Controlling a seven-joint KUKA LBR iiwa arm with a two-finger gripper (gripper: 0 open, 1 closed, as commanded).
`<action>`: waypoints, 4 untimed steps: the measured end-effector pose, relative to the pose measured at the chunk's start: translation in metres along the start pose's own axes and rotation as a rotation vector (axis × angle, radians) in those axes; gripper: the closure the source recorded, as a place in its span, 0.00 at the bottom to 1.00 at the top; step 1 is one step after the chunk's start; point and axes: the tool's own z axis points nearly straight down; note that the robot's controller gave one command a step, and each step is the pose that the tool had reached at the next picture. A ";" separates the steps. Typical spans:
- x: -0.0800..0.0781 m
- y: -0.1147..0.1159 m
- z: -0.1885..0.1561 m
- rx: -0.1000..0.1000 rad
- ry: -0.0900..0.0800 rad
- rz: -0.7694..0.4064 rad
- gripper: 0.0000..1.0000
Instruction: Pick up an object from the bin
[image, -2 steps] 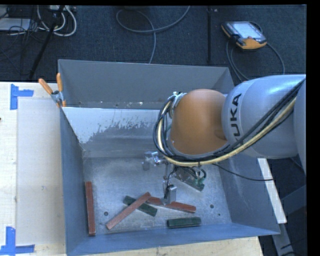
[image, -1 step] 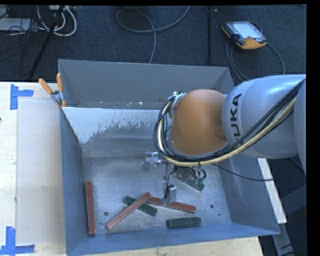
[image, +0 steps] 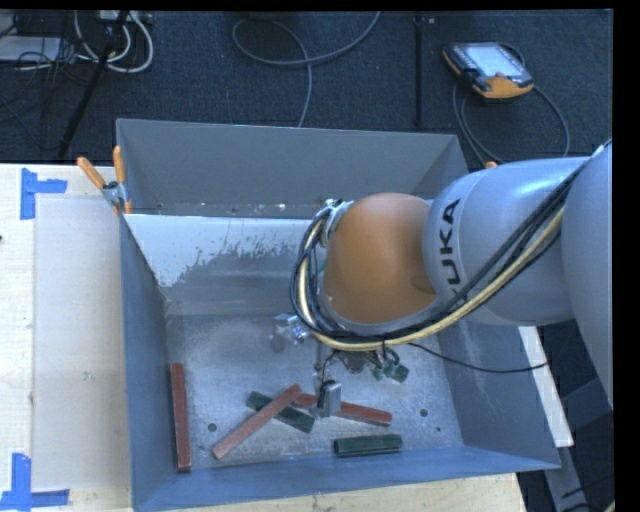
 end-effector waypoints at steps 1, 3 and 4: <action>0.013 0.024 0.036 -0.006 0.004 -0.066 0.00; 0.032 0.012 0.054 -0.004 0.007 0.063 1.00; 0.007 0.022 -0.054 -0.004 0.004 0.053 1.00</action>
Offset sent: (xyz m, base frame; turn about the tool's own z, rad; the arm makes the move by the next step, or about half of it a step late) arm -0.0336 -0.0017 -0.0539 0.0616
